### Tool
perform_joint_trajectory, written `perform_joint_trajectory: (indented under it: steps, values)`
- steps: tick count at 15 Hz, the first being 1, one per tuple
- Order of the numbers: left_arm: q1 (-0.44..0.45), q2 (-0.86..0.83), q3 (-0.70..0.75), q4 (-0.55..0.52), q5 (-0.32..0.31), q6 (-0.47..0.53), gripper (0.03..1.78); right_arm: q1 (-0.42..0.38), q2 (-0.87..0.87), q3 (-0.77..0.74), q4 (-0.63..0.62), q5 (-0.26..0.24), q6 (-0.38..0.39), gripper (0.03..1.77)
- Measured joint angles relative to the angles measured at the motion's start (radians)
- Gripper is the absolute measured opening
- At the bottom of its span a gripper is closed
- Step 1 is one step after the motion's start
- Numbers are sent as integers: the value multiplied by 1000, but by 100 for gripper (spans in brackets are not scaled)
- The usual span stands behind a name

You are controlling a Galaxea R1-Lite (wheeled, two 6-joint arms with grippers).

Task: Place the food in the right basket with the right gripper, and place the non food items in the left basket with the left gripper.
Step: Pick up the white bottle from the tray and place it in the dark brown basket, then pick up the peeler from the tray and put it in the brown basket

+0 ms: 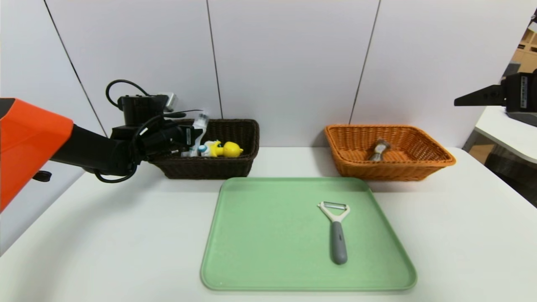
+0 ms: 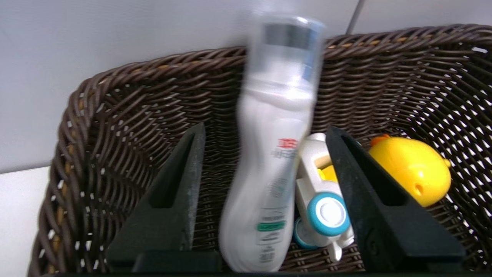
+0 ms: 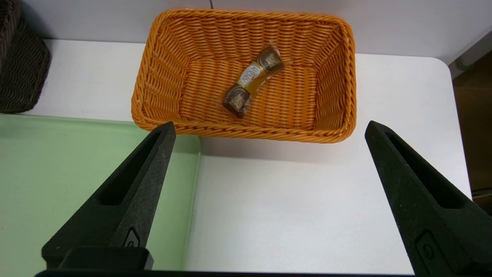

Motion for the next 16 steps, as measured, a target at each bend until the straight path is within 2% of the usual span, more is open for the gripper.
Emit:
perform_joint_trajectory:
  steps: [3,8,10,13,14,16]
  values:
    - [-2,-55,0,30,5,10,135,-1,-4,-14,5,-2,3,170]
    - [-33,-302,-13,251,18,31,151,19,-11,-131,37,-24,4,170]
    - [-82,-434,-9,407,55,30,156,48,-14,-215,139,-31,3,170]
    - [-185,-629,51,664,102,17,160,95,4,-337,395,-33,3,170]
    - [-214,-686,97,717,119,-1,161,116,17,-362,491,-33,14,170]
    - [-265,-774,194,755,179,-49,163,189,51,-388,630,-39,130,170]
